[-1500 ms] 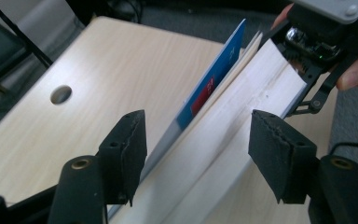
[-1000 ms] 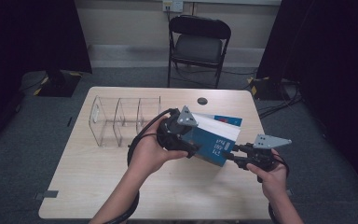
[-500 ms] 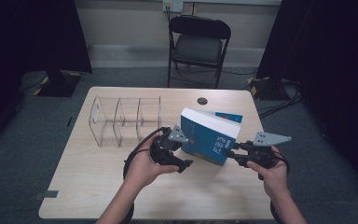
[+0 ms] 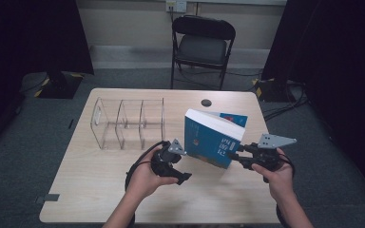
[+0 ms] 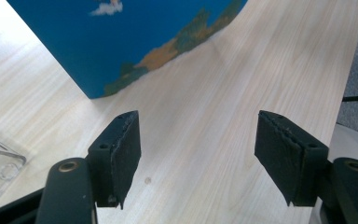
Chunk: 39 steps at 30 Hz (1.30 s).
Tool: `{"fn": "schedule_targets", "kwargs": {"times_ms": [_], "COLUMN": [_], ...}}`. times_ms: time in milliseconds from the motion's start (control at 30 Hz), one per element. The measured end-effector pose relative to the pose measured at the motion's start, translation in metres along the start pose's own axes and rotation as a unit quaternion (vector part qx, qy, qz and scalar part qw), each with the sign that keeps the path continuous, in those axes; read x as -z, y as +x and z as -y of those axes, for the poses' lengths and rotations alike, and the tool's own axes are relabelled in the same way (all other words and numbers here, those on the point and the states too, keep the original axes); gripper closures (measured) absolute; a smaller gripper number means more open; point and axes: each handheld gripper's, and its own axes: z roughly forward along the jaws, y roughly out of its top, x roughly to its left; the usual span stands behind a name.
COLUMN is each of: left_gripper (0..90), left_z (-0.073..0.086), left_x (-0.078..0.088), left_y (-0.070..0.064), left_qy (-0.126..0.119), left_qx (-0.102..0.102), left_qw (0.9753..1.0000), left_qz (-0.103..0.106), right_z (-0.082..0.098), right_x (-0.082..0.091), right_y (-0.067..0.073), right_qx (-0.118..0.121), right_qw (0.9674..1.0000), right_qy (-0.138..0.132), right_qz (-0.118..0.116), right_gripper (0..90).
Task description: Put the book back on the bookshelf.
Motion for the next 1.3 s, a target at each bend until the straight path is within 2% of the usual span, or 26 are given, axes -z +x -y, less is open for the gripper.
{"fn": "schedule_targets", "kwargs": {"times_ms": [33,100,133,167,200,333,400,433,533,667,800,933,967,1033,1067,1133,1167,1200,1233,1267,1300], "left_gripper": [31.6,31.7,31.7,31.7,31.7,31.6,30.7,30.8,30.7,30.5,30.3,30.2,30.0,29.3,28.8,27.5,25.3,25.3,24.3,23.9,23.9], "left_z": [0.001,0.005,0.007,0.01,0.016,0.028,0.04,0.04,0.056,0.074,0.087,0.094,0.095,0.099,0.099,0.103,0.104,0.106,0.108,0.108,0.109], "left_x": [0.0,-0.003,-0.005,-0.005,-0.008,-0.011,-0.015,-0.015,-0.021,-0.033,-0.042,-0.046,-0.047,-0.048,-0.048,-0.05,-0.05,-0.051,-0.051,-0.051,-0.051], "left_y": [0.0,0.0,-0.001,-0.001,-0.001,0.002,0.004,0.004,0.007,0.009,0.009,0.008,0.007,0.007,0.007,0.006,0.006,0.006,0.007,0.007,0.007], "left_qy": [0.006,0.004,0.001,0.007,0.002,0.002,0.005,0.005,0.003,0.015,0.006,0.006,-0.005,-0.019,-0.019,-0.033,-0.037,-0.045,-0.051,-0.051,-0.053], "left_qx": [-0.001,-0.004,-0.003,-0.005,-0.002,0.002,0.003,0.003,0.013,0.019,0.026,0.019,0.02,0.01,0.01,-0.011,-0.018,-0.021,-0.024,-0.024,-0.03], "left_qw": [1.0,1.0,1.0,1.0,1.0,1.0,1.0,1.0,0.9999,0.9997,0.9996,0.9998,0.9998,0.9998,0.9998,0.9994,0.9992,0.9988,0.9984,0.9984,0.9982], "left_qz": [-0.001,0.001,0.003,0.004,0.004,0.005,0.003,0.003,0.006,0.005,0.007,0.004,0.003,0.003,0.003,0.0,0.002,0.002,0.003,0.003,0.002], "right_z": [-0.001,-0.003,-0.008,-0.008,-0.014,-0.021,-0.024,-0.024,-0.02,-0.017,-0.017,-0.016,-0.015,-0.015,-0.015,-0.016,-0.019,-0.019,-0.02,-0.02,-0.02], "right_x": [0.0,-0.001,-0.005,-0.005,-0.011,-0.022,-0.03,-0.032,-0.031,-0.031,-0.031,-0.031,-0.031,-0.031,-0.031,-0.031,-0.033,-0.033,-0.035,-0.035,-0.036], "right_y": [0.0,-0.001,-0.001,-0.001,-0.001,0.0,0.003,0.003,0.0,0.001,0.001,0.002,0.003,0.005,0.005,0.007,0.01,0.01,0.013,0.013,0.012], "right_qx": [0.001,-0.004,0.01,0.01,0.011,0.016,0.023,0.025,0.022,0.024,0.022,0.014,0.013,0.014,0.014,0.017,0.028,0.028,0.029,0.029,0.016], "right_qw": [1.0,0.9999,0.9998,0.9998,0.9998,0.9997,0.9994,0.9993,0.9994,0.9993,0.9995,0.9996,0.9994,0.9993,0.9993,0.999,0.998,0.998,0.9969,0.9969,0.9977], "right_qy": [-0.002,-0.003,-0.001,-0.001,0.002,0.001,0.0,0.0,-0.01,-0.004,-0.003,-0.008,-0.011,-0.01,-0.01,-0.005,0.007,0.007,0.011,0.011,0.008], "right_qz": [0.005,0.014,0.017,0.017,0.018,0.018,0.027,0.028,0.027,0.029,0.022,0.024,0.03,0.035,0.035,0.04,0.056,0.056,0.072,0.072,0.065], "right_gripper": [57.0,55.2,53.9,53.9,52.1,53.0,54.5,54.5,53.9,57.3,58.5,58.3,58.4,58.4,58.4,58.1,55.6,55.6,54.0,54.0,53.6]}}
